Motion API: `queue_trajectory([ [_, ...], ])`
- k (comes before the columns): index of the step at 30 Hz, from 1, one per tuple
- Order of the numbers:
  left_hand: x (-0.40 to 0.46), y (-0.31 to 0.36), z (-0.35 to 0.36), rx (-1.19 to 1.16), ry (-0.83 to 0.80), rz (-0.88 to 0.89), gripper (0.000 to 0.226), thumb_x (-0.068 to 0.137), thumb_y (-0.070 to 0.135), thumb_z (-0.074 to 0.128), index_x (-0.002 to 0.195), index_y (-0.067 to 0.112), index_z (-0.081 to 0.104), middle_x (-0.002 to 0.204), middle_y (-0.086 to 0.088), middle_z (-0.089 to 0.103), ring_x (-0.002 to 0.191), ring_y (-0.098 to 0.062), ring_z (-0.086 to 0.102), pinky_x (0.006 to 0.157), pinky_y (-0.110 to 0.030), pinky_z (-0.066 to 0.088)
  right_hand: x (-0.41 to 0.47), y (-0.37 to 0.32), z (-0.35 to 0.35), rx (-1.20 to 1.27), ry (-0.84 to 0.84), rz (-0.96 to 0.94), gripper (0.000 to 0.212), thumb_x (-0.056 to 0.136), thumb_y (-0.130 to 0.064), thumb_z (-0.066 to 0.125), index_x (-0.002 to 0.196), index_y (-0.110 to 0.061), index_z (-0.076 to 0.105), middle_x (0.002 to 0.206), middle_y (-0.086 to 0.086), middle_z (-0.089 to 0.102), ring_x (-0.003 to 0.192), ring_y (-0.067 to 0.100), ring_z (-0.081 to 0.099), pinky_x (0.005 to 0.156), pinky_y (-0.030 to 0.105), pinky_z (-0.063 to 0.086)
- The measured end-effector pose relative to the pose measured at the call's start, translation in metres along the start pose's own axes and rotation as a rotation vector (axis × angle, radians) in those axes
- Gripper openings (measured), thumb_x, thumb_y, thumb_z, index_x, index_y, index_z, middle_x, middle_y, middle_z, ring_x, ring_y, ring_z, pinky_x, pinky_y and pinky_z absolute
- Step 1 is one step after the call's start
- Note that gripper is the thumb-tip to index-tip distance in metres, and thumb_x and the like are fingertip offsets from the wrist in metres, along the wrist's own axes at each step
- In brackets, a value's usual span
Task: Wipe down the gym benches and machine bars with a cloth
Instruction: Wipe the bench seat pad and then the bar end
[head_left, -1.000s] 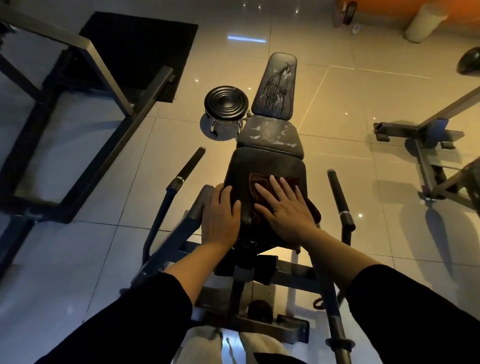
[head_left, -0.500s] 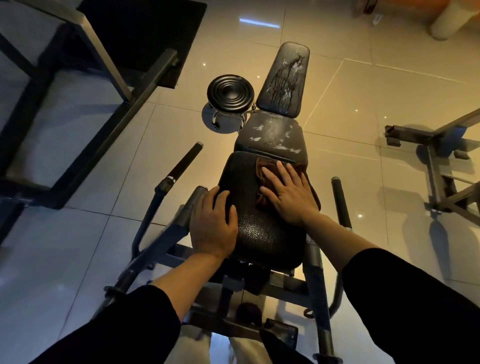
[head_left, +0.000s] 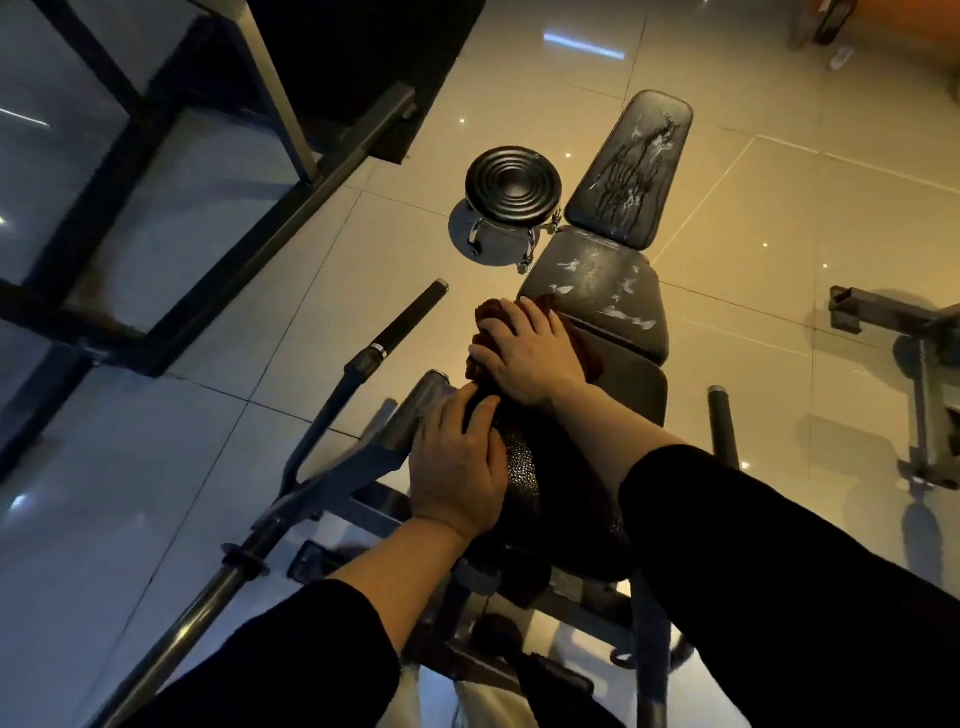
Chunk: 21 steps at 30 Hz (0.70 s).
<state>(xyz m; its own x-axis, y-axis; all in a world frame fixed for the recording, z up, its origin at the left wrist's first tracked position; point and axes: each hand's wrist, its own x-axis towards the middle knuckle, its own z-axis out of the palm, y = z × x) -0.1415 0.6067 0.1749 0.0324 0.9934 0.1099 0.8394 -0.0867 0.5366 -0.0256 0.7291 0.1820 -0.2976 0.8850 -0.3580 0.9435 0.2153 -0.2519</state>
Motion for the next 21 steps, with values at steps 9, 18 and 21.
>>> queue_trajectory([
  [9,-0.001,-0.002,-0.001,-0.034,-0.001,-0.002,0.043,0.092,0.030,0.037,0.123,0.012,0.061,0.126,-0.013,0.059,0.114,-0.032,0.057,0.088,-0.050,0.053,-0.028,0.028,0.001,0.034,0.078,0.097,0.060,0.099,-0.061,0.021,0.153,-0.034,0.019,0.163,-0.001,0.014,0.150,0.019,0.005,0.122,0.042,0.003],
  [18,-0.001,0.000,-0.004,-0.036,0.004,0.002,0.043,0.092,0.031,0.037,0.121,0.011,0.062,0.123,-0.013,0.061,0.109,-0.030,0.060,0.084,-0.045,0.054,-0.014,0.006,-0.001,0.043,0.065,0.108,0.061,0.101,-0.057,0.022,0.154,-0.027,0.019,0.163,0.003,0.013,0.150,0.023,0.006,0.122,0.045,0.002],
  [21,-0.001,0.000,-0.003,-0.034,-0.017,0.004,0.045,0.092,0.032,0.036,0.123,0.011,0.061,0.126,-0.013,0.060,0.112,-0.031,0.058,0.084,-0.049,0.054,-0.021,0.017,0.000,0.051,0.066,0.109,0.062,0.100,-0.059,0.021,0.154,-0.029,0.017,0.163,0.001,0.011,0.150,0.020,0.005,0.122,0.042,0.002],
])
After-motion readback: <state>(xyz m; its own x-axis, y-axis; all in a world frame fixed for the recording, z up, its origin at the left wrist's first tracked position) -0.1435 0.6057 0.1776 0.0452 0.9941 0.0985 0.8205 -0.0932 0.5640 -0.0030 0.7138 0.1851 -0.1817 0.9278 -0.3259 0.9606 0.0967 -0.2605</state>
